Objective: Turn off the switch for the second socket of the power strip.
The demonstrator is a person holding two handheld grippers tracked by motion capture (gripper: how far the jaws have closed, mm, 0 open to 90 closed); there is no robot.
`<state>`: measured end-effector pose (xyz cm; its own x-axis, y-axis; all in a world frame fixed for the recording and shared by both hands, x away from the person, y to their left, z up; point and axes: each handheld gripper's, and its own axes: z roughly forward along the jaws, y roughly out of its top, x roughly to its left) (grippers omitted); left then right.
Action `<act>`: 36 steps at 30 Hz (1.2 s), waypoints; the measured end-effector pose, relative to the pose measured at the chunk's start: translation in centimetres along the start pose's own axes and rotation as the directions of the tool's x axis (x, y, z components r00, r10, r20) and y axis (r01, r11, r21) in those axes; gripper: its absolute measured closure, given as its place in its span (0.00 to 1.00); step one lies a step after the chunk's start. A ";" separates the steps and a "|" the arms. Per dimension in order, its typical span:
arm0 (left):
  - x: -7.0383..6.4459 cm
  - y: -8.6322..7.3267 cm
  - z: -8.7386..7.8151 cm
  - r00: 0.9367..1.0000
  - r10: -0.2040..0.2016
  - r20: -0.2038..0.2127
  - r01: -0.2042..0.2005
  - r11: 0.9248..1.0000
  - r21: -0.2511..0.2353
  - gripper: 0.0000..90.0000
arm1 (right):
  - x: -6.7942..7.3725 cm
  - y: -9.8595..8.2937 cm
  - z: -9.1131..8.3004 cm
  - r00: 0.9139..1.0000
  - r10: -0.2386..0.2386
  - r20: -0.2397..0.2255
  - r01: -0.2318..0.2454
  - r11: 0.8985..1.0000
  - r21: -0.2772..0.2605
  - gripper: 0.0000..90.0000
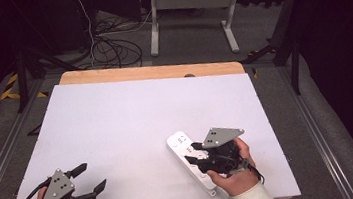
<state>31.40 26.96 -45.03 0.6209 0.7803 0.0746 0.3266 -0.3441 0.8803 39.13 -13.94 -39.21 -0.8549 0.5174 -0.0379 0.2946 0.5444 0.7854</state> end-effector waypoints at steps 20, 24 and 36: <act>0.0 0.0 -0.1 1.000 0.002 -0.004 -0.002 1.000 -0.005 0.27 | -1.3 -1.8 -3.3 0.995 0.099 0.003 -0.098 0.990 -0.098 0.13; 0.0 0.0 -0.1 1.000 0.001 -0.005 -0.001 1.000 -0.006 0.27 | -1.6 -3.1 -4.1 0.996 0.082 0.017 -0.080 0.990 -0.120 0.08; 0.0 0.0 -0.1 1.000 0.001 -0.008 -0.001 1.000 -0.005 0.27 | -3.2 -6.6 -5.1 0.989 0.148 0.005 -0.144 0.970 -0.197 0.06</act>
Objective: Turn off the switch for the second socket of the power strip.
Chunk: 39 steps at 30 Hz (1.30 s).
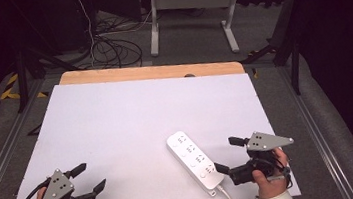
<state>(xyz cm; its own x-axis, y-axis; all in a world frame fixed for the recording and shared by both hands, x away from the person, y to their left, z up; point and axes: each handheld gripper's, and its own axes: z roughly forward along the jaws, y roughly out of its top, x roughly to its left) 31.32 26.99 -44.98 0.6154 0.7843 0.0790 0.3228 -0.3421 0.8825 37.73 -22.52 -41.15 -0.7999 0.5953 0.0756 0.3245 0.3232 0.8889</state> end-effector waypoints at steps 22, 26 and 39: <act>-0.1 -0.1 0.1 1.000 -0.008 0.002 0.008 1.000 -0.004 0.26 | -1.6 -5.5 0.5 0.993 -0.009 0.117 0.019 0.996 -0.084 0.04; -0.1 -0.2 0.2 1.000 -0.024 0.012 0.024 1.000 -0.006 0.24 | -1.7 -6.1 0.4 0.994 -0.001 0.112 0.010 0.997 -0.078 0.04; 0.1 -1.0 0.2 1.000 -0.028 0.013 0.028 1.000 0.011 0.20 | -1.8 -8.3 0.5 0.996 0.030 0.089 -0.030 1.000 -0.005 0.04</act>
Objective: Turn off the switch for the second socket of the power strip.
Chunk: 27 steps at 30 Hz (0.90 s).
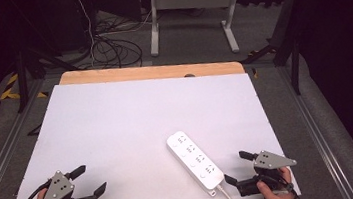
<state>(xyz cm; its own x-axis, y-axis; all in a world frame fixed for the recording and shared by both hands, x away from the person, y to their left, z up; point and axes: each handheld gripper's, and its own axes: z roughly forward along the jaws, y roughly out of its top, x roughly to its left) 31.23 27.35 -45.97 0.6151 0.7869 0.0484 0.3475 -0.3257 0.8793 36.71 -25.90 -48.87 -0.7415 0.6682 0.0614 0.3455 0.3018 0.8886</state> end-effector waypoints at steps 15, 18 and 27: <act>0.1 0.2 0.2 1.000 -0.020 -0.023 0.019 0.999 -0.028 0.22 | 0.5 0.8 -0.1 0.999 -0.042 0.033 0.043 0.998 -0.035 0.05; 0.0 0.2 0.1 0.999 0.005 -0.041 -0.006 1.000 -0.023 0.22 | 0.6 0.9 -0.1 0.998 -0.050 0.030 0.051 0.998 -0.033 0.05; 0.0 0.2 0.0 0.999 0.003 -0.037 -0.004 0.999 -0.032 0.22 | 0.7 1.0 0.0 0.998 -0.055 0.026 0.056 0.998 -0.029 0.05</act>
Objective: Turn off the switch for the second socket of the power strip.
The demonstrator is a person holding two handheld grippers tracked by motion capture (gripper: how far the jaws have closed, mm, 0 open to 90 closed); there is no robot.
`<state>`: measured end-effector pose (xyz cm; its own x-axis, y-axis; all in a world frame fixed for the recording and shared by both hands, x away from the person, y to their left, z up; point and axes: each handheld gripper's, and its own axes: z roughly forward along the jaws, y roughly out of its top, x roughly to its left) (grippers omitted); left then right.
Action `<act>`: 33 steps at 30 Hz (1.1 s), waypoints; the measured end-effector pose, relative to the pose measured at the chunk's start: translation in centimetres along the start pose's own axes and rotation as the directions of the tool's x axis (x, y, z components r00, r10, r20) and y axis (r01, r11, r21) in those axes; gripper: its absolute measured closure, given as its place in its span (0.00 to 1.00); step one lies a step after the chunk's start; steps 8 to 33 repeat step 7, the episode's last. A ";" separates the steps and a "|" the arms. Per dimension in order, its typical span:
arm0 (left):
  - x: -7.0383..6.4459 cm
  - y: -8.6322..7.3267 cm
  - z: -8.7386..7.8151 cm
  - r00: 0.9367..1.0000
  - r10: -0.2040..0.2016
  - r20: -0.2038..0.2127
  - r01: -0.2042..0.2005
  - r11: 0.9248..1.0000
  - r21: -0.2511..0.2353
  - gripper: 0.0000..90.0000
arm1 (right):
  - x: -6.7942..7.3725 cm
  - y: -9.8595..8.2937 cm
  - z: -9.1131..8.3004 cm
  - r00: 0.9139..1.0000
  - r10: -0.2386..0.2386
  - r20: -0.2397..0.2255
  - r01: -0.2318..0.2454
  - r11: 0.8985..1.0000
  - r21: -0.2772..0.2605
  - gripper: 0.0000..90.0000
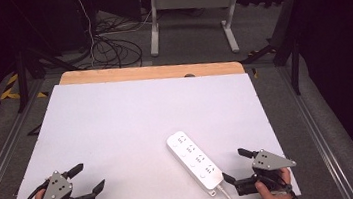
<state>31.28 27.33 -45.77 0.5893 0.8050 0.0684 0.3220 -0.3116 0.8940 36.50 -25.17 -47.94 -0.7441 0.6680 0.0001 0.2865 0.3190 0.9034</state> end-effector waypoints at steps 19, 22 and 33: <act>0.1 0.0 0.0 1.000 -0.011 0.000 0.011 1.000 0.006 0.20 | -0.1 -0.1 -0.1 1.000 -0.002 0.014 0.002 1.000 0.004 0.05; 0.1 0.0 0.0 1.000 -0.011 0.000 0.011 1.000 0.006 0.20 | -0.1 -0.1 -0.1 1.000 -0.002 0.014 0.002 1.000 0.004 0.05; 0.1 0.0 0.0 1.000 -0.011 0.000 0.011 1.000 0.006 0.20 | -0.1 -0.1 -0.1 1.000 -0.002 0.014 0.002 1.000 0.004 0.05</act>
